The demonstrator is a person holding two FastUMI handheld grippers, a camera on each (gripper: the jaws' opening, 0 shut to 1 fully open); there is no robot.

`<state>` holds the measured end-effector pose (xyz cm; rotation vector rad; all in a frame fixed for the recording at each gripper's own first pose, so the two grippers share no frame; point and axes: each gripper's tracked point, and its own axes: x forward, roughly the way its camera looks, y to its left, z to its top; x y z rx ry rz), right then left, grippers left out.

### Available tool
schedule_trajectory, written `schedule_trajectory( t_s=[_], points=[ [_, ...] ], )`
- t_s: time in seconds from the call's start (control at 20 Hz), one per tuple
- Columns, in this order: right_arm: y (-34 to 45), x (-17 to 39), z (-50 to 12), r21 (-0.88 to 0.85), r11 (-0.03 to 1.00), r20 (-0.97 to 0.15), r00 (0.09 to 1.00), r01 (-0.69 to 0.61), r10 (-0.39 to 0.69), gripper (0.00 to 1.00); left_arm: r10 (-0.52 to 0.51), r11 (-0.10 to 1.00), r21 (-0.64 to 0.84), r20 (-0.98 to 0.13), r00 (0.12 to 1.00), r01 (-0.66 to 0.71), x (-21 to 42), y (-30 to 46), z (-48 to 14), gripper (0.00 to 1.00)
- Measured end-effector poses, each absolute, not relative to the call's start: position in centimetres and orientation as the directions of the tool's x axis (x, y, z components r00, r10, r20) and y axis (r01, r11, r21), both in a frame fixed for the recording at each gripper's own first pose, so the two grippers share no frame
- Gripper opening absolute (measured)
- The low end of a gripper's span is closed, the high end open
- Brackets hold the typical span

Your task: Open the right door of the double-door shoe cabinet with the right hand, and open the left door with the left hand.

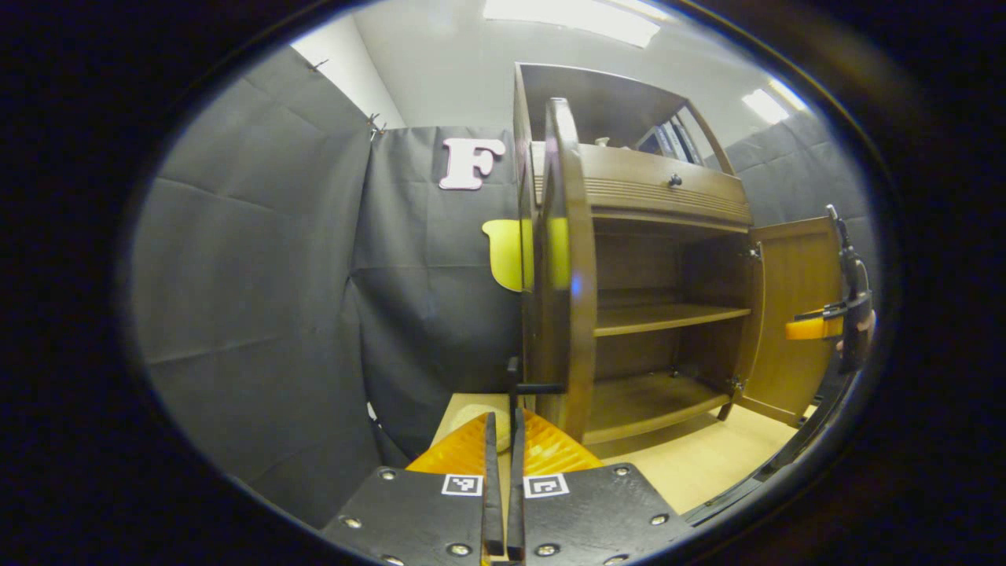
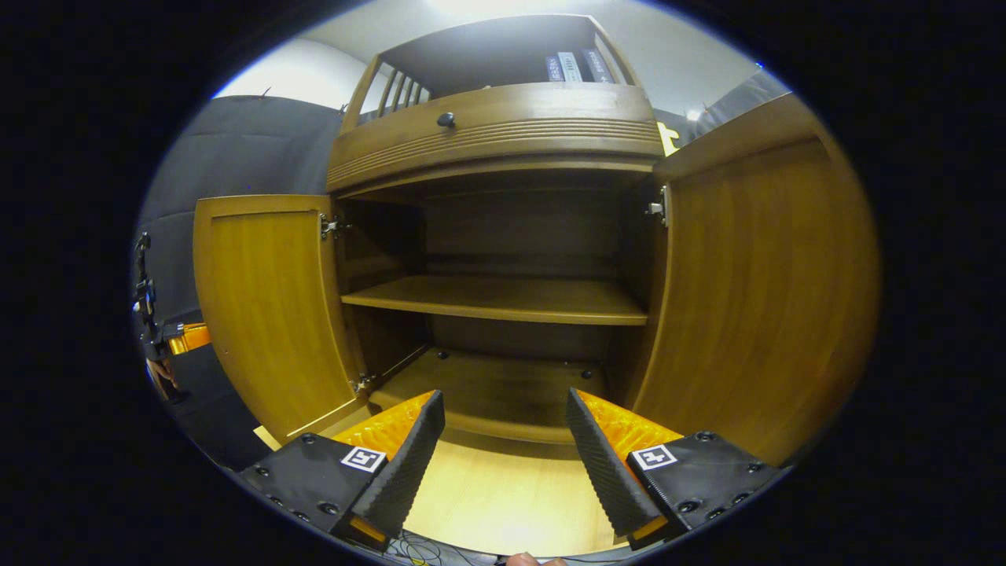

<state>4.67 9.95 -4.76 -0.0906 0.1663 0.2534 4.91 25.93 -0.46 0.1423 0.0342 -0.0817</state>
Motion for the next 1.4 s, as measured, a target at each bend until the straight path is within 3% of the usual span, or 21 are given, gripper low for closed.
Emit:
schedule_trajectory(
  t_s=[0.05,0.15,0.2,0.45,0.9,0.95,1.0,1.05,1.25,1.4],
  points=[
    [9.6,4.6,-4.5,-0.072,0.968,-0.175,0.958,-0.241,0.226,0.92,-0.085,0.986,0.138,-0.039,0.996,0.089,5.0,25.8,-0.4,0.05],
    [8.8,4.3,-3.9,-0.076,0.974,-0.174,0.964,-0.216,0.200,0.92,-0.102,0.986,0.131,-0.039,0.994,0.106,5.1,25.2,-0.4,0.04],
    [8.5,4.1,-3.7,-0.078,0.975,-0.169,0.967,-0.206,0.191,0.98,-0.109,0.985,0.132,-0.038,0.993,0.113,5.1,24.9,-0.3,0.04],
    [7.8,2.2,-3.4,-0.107,0.975,-0.164,0.970,-0.197,0.178,0.92,-0.099,0.987,0.123,-0.046,0.994,0.104,2.6,24.0,0.2,0.04],
    [8.5,-0.6,-3.9,-0.105,0.942,-0.181,0.937,-0.320,0.298,0.99,0.019,0.999,-0.036,0.070,0.997,-0.017,-6.3,18.0,4.8,0.05],
    [8.4,-1.1,-3.6,-0.101,0.936,-0.178,0.932,-0.336,0.315,0.95,0.035,0.999,-0.040,0.074,0.997,-0.032,-6.8,16.9,5.0,0.11],
    [8.1,-1.8,-3.2,-0.103,0.931,-0.169,0.929,-0.350,0.330,0.99,0.046,0.998,-0.038,0.078,0.996,-0.043,-6.9,15.8,5.1,0.25],
    [7.7,-2.3,-2.3,-0.114,0.927,-0.138,0.929,-0.358,0.343,0.94,0.052,0.998,-0.033,0.081,0.995,-0.050,-7.0,14.5,5.2,0.39],
    [6.9,-5.1,-1.1,-0.127,0.902,-0.076,0.911,-0.412,0.405,0.95,0.211,0.976,-0.070,0.089,0.973,-0.205,-9.0,10.9,4.1,0.96],
    [5.4,-6.7,-2.5,-0.111,0.890,-0.118,0.895,-0.442,0.429,0.94,0.272,0.960,-0.081,0.061,0.960,-0.266,-10.5,7.6,2.8,0.96]
  ],
)
